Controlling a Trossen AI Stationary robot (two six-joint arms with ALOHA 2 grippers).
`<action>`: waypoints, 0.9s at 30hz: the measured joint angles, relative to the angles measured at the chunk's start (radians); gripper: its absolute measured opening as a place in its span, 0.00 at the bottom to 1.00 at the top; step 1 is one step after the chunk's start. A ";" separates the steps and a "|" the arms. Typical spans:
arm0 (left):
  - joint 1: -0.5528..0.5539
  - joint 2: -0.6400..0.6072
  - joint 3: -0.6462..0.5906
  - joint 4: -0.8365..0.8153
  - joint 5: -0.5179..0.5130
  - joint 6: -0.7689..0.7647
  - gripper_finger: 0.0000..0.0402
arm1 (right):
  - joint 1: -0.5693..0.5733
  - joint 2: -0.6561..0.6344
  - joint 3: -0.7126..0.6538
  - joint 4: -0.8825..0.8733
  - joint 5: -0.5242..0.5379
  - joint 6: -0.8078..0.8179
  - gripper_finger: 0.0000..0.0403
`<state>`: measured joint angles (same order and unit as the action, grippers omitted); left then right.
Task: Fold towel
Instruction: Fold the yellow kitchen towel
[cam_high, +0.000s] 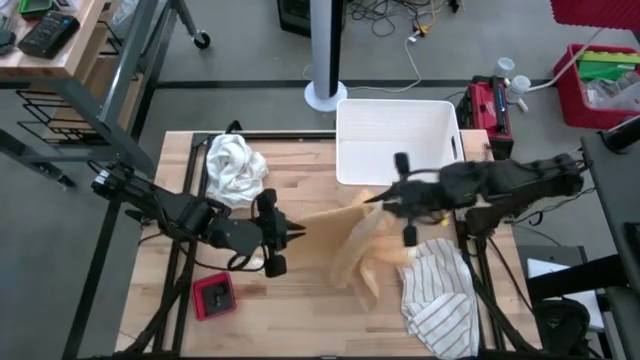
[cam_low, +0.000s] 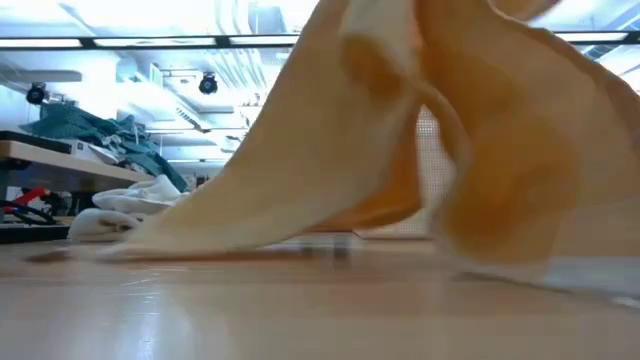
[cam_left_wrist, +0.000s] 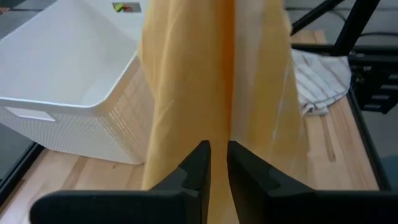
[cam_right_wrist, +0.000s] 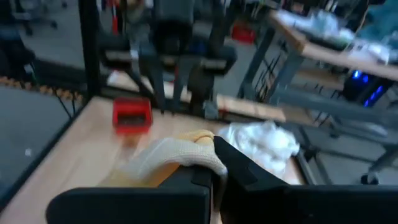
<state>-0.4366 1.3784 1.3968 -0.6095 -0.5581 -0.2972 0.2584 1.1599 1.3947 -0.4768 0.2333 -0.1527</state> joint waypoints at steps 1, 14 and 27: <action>0.000 -0.003 0.000 0.006 0.000 0.000 0.10 | 0.001 -0.008 0.019 0.001 -0.001 -0.004 0.00; -0.001 0.048 -0.130 0.093 0.001 -0.001 0.12 | 0.001 0.040 0.217 -0.015 -0.077 -0.032 0.00; -0.009 0.049 -0.421 0.422 0.255 -0.249 0.19 | 0.001 0.066 0.283 -0.050 -0.080 -0.050 0.00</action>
<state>-0.4453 1.4269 0.9759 -0.1872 -0.3032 -0.5464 0.2592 1.2262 1.6781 -0.5270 0.1532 -0.2023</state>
